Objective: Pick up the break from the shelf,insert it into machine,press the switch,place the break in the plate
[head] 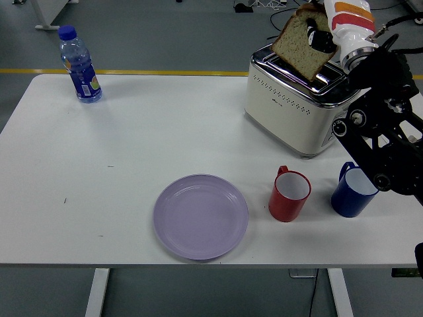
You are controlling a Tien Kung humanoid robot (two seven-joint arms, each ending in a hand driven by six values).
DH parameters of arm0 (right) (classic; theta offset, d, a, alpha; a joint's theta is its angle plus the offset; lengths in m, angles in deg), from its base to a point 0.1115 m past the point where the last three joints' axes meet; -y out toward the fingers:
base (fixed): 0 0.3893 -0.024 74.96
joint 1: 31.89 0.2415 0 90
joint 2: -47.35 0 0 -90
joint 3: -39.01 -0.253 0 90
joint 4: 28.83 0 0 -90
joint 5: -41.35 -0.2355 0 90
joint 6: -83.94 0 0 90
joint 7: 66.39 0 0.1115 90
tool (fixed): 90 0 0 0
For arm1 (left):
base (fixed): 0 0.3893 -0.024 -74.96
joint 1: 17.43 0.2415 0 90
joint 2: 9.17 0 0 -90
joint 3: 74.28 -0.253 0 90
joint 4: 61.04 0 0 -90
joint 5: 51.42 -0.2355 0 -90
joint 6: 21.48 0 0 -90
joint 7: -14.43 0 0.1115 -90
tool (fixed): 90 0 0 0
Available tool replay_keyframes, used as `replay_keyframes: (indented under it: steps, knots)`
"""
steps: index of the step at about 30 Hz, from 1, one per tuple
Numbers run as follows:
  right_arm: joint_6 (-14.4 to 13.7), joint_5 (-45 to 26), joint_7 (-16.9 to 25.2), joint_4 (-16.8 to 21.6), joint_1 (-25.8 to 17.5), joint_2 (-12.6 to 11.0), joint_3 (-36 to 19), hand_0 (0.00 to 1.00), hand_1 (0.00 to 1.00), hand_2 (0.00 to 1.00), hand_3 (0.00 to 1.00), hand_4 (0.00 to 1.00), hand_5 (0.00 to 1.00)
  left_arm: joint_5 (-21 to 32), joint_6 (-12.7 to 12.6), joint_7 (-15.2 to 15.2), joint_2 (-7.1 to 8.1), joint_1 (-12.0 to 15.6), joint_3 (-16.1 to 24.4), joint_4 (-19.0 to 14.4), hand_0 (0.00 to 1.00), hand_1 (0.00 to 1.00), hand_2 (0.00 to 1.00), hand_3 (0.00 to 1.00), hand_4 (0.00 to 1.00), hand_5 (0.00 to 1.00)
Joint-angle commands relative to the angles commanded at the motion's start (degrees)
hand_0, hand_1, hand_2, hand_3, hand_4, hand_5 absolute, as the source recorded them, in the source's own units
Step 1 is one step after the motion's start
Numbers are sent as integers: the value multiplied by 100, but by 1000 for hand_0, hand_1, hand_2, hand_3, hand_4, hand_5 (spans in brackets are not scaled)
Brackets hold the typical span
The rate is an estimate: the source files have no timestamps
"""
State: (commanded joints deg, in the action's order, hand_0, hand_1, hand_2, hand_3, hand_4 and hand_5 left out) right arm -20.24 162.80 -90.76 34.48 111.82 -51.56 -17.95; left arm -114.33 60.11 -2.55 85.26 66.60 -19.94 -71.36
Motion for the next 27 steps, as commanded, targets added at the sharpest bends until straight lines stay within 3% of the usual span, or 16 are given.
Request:
replay_keyframes:
  steps: [14, 27]
  knots:
    - [-55, 75, 21, -371, -4, 55, 19, 317, 339, 409, 506, 344, 2, 27, -1, 3, -13, -13, -14, 0, 651, 569, 589, 602, 313, 965]
    - [88, 99, -20, -564, 30, 100, 71, 319, 348, 425, 517, 357, 2, 30, -3, 1, -15, -24, -10, 0, 651, 569, 593, 602, 311, 961]
